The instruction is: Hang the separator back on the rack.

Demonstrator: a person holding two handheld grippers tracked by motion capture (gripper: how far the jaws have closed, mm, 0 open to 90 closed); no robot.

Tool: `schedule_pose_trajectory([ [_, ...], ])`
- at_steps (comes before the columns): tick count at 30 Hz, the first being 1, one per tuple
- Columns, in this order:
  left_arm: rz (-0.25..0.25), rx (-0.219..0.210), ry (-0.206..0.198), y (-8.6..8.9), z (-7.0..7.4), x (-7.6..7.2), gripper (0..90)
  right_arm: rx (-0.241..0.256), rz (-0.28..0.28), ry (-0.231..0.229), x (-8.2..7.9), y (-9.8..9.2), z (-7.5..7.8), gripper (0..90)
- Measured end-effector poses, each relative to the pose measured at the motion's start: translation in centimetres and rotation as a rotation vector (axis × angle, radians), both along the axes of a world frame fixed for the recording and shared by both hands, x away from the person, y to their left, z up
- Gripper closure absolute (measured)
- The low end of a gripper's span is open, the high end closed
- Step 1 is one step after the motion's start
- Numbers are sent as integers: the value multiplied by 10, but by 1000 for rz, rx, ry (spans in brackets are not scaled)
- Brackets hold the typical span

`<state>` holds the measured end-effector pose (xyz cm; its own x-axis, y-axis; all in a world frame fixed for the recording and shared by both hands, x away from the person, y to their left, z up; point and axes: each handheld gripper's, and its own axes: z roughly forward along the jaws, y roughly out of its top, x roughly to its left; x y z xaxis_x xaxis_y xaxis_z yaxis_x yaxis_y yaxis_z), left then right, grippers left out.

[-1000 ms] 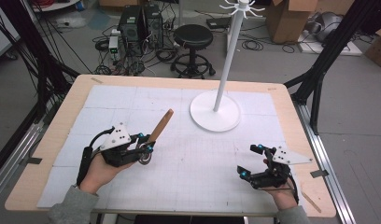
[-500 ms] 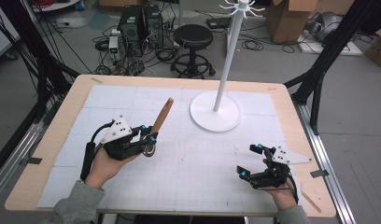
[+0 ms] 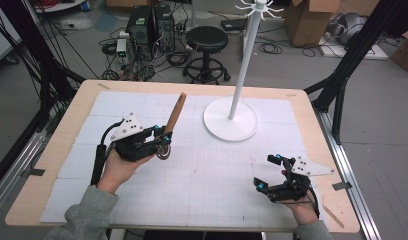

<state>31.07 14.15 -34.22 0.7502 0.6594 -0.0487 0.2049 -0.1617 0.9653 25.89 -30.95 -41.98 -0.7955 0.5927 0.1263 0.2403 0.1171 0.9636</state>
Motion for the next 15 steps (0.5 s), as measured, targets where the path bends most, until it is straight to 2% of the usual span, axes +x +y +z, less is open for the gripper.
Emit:
schedule_pose_trajectory([
  [15, -29, 24, -14, -17, 22, 9, 695, 1, 1, 2, 1, 0, -1, 6],
])
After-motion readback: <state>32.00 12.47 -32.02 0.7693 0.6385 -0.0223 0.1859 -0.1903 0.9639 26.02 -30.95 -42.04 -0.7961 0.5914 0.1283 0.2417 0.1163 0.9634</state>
